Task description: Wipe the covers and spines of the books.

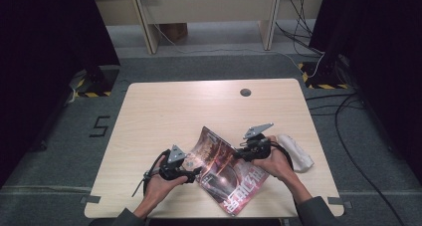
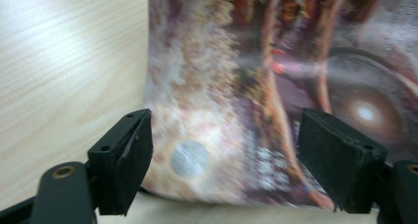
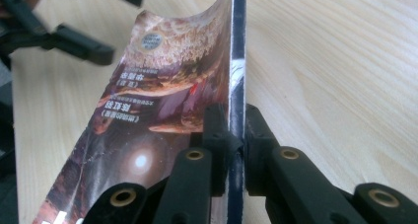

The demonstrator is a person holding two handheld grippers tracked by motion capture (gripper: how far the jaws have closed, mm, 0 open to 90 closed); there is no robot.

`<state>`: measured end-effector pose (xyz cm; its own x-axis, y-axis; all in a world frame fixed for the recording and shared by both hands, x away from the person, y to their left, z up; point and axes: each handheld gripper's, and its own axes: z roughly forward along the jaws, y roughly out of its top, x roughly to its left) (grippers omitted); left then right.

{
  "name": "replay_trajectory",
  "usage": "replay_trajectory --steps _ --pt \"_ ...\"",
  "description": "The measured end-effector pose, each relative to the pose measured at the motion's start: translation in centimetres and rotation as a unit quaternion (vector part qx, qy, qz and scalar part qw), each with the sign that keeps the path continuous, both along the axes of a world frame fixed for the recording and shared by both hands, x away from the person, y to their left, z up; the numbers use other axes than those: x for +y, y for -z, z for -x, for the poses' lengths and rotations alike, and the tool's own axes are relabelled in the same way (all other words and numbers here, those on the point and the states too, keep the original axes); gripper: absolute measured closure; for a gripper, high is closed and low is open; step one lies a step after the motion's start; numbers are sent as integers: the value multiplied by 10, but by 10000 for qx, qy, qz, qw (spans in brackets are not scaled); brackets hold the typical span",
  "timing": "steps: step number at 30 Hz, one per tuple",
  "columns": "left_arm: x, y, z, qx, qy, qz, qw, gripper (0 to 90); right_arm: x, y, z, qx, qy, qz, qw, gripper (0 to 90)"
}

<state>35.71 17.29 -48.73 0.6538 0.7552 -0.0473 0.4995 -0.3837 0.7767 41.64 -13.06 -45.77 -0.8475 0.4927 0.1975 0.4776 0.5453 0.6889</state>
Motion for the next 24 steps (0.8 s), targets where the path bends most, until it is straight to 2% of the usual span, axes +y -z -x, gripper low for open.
replay_trajectory --steps 4,8,13,15,19,24 --pt "3 2 -12 -101 7 87 9999 185 -1 -3 1 -88 -253 22 9996 841" --pt "5 6 -21 -124 97 198 9997 167 -2 -5 3 -143 -364 29 9992 842" --pt "4 8 -26 -266 234 289 9990 163 -3 -9 6 -244 -568 23 9981 842" --pt "3 7 -28 -387 298 305 9983 165 -4 -9 7 -275 -620 14 9977 842" --pt "-1 6 -31 -537 462 347 9969 198 -4 -9 9 -289 -712 19 9970 842" --pt "-5 9 -34 -503 691 398 9955 229 -3 -9 10 -284 -818 24 9962 842"
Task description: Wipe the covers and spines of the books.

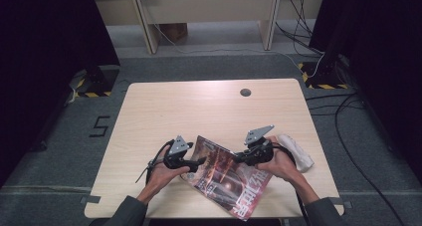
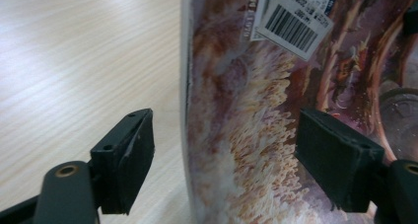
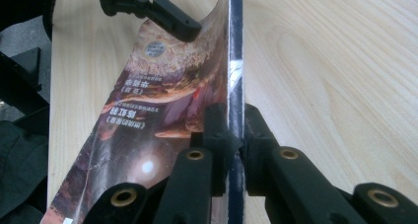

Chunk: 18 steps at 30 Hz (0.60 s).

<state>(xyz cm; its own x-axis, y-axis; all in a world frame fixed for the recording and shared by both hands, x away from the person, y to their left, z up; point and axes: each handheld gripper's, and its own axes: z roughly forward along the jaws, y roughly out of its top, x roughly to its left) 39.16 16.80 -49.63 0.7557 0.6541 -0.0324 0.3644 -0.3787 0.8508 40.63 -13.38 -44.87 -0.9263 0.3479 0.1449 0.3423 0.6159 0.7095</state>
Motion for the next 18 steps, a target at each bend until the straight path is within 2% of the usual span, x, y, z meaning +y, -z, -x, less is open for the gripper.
replay_trajectory --steps 2,7,10,13,16,18 --pt "-1 1 0 -29 69 13 10000 250 0 0 0 12 -42 -9 10000 842" --pt "-1 2 -1 64 276 147 9995 289 3 1 0 23 -156 -14 9999 843" --pt "-2 2 0 15 370 154 9992 320 4 1 0 26 -234 21 9997 842" --pt "-1 2 1 -108 394 35 9992 373 7 1 0 5 -309 14 9995 841" --pt "4 2 0 -156 481 51 9987 438 6 1 -1 14 -321 41 9995 841" --pt "5 2 0 -206 513 -11 9985 477 6 2 -2 32 -322 42 9995 841"
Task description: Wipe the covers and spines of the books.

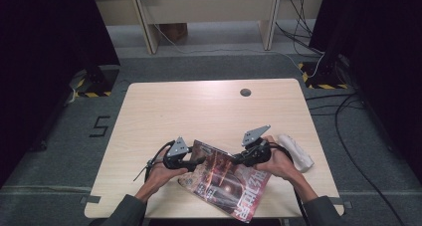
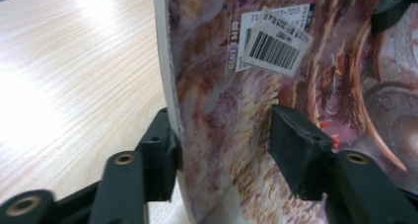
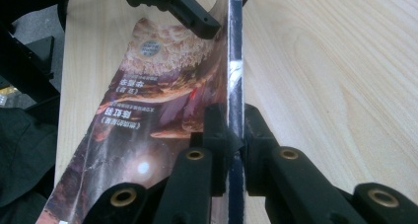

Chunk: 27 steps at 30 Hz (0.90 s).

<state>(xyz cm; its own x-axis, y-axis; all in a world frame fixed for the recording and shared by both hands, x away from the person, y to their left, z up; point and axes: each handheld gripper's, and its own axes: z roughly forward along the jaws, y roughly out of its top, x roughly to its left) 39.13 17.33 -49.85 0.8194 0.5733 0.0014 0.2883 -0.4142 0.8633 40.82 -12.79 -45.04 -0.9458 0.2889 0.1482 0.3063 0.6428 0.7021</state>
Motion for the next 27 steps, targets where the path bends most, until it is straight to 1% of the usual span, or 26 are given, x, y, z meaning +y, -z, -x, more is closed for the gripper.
replay_trajectory --steps 2,3,5,7,11,14,17,18,19,21,22,23,24,25,27 --pt "1 0 1 -51 41 -90 9999 524 0 2 -2 -4 -14 29 10000 841" --pt "2 0 1 -94 58 -117 9999 554 0 2 -3 12 -8 55 10000 840" --pt "4 0 0 -115 109 -155 9998 618 -1 5 -6 64 12 72 10000 837" --pt "5 0 1 -118 143 -185 9997 646 -2 6 -7 63 17 82 9999 833" --pt "7 -3 3 -200 231 -281 9991 697 -1 7 -11 47 42 118 9999 812" --pt "8 -6 7 -250 318 -317 9987 740 -2 8 -15 42 92 177 9998 772" --pt "9 -7 11 -277 394 -350 9982 768 -2 9 -17 44 221 188 9996 735" --pt "10 -7 13 -290 412 -360 9981 777 -2 9 -18 24 217 203 9996 712" --pt "10 -8 15 -291 429 -377 9979 788 -2 9 -18 25 319 202 9993 699" --pt "12 -9 18 -282 444 -337 9980 806 -3 7 -19 -17 479 162 9987 667" --pt "13 -9 21 -275 441 -324 9981 812 -4 7 -19 -19 537 120 9985 645" --pt "14 -10 22 -275 449 -324 9981 820 -6 5 -19 -26 650 26 9979 639" --pt "15 -10 24 -277 440 -290 9982 825 -7 5 -19 -25 668 -2 9978 623" --pt "16 -11 25 -295 431 -305 9982 828 -8 4 -19 -54 718 -35 9974 599" --pt "16 -11 28 -313 398 -285 9983 832 -13 1 -19 -77 903 -152 9958 584"
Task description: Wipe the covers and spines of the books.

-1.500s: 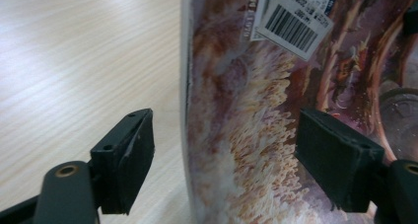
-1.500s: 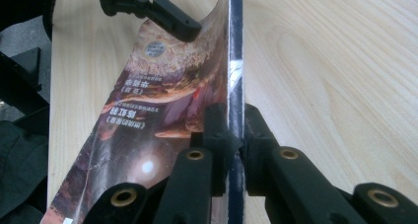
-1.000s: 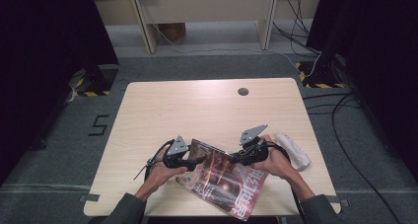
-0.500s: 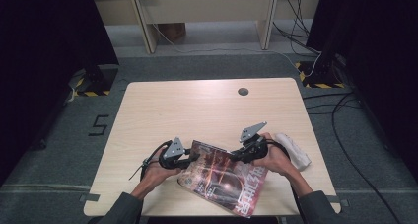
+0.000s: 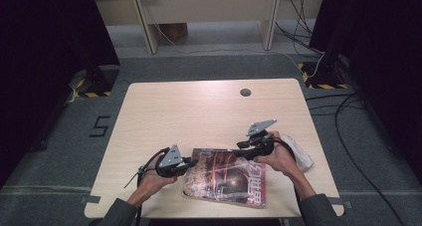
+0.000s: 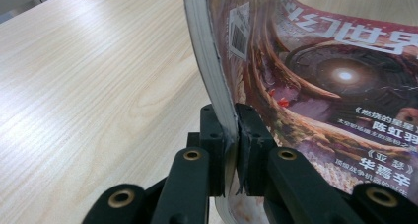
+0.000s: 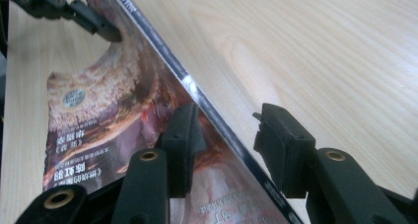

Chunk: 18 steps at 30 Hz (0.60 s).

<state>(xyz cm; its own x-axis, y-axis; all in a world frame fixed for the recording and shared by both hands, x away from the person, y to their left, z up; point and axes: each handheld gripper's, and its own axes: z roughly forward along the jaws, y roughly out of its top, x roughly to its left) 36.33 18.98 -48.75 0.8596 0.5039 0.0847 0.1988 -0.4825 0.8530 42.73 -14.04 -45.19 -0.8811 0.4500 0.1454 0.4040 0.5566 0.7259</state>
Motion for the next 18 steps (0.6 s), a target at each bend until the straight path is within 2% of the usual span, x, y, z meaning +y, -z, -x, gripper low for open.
replay_trajectory --steps 2,5,8,14,18 --pt "0 -1 4 -5 -14 13 10000 834 -6 -2 1 -24 163 -90 9998 555" --pt "2 -2 10 -19 -28 35 10000 836 -14 -5 5 -145 472 -88 9987 527" --pt "4 -1 17 -5 -63 86 9999 838 -21 -9 9 -269 827 59 9962 505" --pt "4 -2 25 -13 -99 49 9999 838 -39 -10 16 -274 1325 -30 9908 477" --pt "4 -1 27 50 -143 72 9999 838 -53 -10 22 -289 1544 -117 9875 465"
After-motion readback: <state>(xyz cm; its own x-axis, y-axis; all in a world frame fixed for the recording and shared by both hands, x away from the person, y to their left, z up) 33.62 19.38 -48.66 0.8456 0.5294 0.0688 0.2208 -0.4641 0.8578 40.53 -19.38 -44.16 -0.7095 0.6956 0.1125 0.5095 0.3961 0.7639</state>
